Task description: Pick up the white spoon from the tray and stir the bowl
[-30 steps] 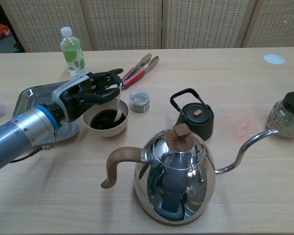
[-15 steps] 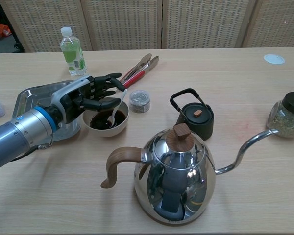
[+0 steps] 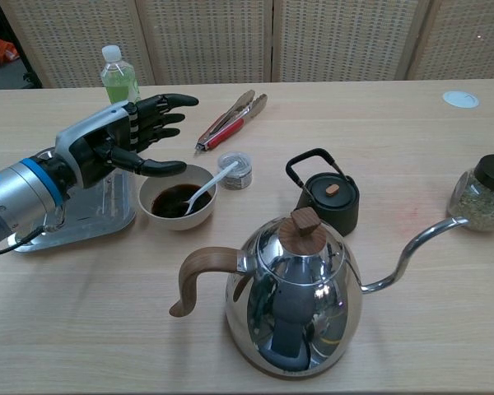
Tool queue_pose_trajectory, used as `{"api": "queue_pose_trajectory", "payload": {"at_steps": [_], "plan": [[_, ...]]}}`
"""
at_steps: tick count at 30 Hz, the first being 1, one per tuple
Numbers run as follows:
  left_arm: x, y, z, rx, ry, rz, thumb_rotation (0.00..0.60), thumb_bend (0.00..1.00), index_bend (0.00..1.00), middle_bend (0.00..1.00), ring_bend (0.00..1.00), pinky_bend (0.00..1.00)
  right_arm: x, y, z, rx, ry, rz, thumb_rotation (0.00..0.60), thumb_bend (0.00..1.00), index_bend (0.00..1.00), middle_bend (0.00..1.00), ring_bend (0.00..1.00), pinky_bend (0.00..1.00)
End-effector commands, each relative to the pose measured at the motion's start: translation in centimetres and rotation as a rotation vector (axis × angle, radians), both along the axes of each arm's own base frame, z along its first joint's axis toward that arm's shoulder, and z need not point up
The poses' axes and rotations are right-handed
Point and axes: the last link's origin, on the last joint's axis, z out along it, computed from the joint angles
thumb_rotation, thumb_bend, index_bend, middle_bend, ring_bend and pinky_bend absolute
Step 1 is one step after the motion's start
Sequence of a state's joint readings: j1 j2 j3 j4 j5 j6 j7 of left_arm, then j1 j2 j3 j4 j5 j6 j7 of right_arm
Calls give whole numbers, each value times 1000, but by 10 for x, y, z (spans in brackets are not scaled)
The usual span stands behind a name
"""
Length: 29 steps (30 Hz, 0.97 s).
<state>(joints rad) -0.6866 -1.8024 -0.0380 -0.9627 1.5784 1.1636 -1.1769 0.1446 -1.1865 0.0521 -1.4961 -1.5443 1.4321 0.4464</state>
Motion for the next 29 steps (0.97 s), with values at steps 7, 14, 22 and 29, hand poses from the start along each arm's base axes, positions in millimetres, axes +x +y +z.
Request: {"api": "queue_pose_trajectory", "payload": {"at_steps": [7,14,22,29], "plan": [[-54,-26,86,312,542,-75,600,171,0,0,0,0,5,4,-4,6,14,17,600,0,114,0,0,0],[-107,-76,144,492,1012,112,600,167,0,0,0,0,6,5,0,-31,63,41,600,0,114,0,0,0],[-127,-119,169,457,1073,221,600,173,0,0,0,0,7,5,3,-60,78,45,600,0,114,0,0,0],[-126,-142,180,485,1106,255,600,201,0,0,0,0,6,5,6,-84,92,36,600,0,114,0,0,0]]}}
